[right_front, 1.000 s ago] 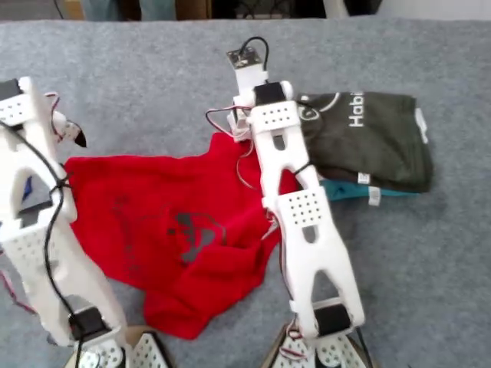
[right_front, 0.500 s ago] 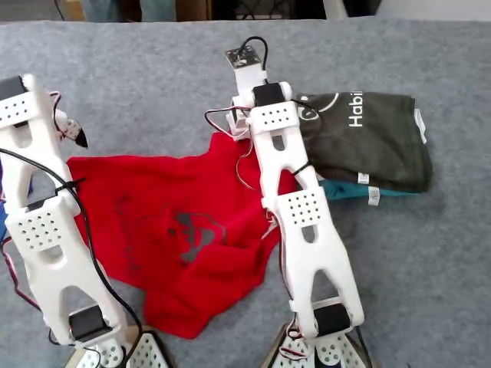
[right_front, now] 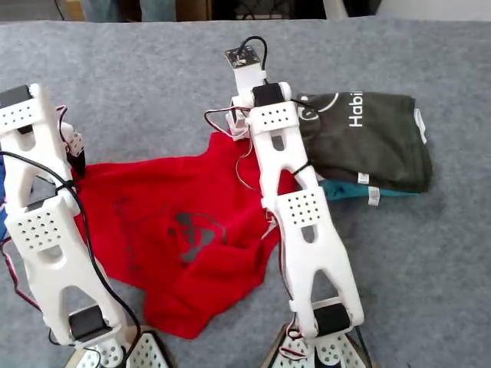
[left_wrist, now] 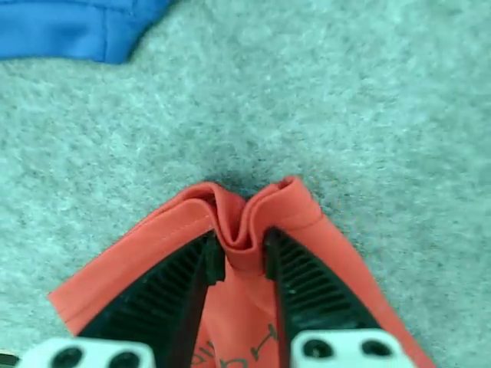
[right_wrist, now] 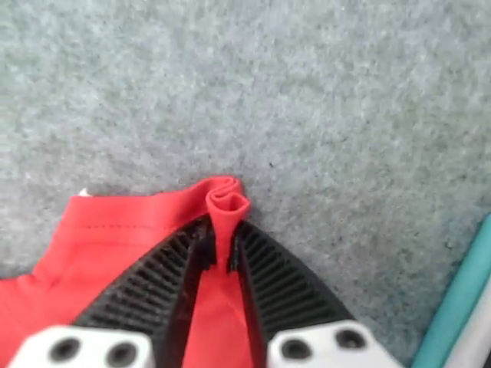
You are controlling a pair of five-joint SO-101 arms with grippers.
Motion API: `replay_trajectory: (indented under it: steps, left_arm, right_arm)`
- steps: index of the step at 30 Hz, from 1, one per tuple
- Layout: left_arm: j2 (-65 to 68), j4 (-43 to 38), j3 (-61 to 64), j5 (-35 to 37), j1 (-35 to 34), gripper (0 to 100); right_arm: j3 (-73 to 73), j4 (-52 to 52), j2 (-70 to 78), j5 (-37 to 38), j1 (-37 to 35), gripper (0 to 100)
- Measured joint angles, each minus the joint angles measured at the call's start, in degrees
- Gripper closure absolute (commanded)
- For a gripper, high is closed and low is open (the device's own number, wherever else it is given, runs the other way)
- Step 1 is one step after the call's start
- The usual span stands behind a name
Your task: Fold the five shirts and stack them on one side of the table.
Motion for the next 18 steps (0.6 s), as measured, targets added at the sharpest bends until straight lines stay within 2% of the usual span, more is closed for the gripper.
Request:
replay_trajectory:
  steps: [3,14,18]
  left_arm:
    - [0.26,-0.18,-1.93,-0.09,0.00,97]
    - [0.35,-3.87,-19.34,-5.36,1.23,97]
    - [0.26,-3.96,-19.60,-6.77,1.14,97]
  right_arm:
    - [0.00,0.00,0.00,0.00,0.00,98.3]
    - [0.00,0.00,0.00,0.00,0.00,98.3]
    - [0.00,0.00,0.00,0.00,0.00,98.3]
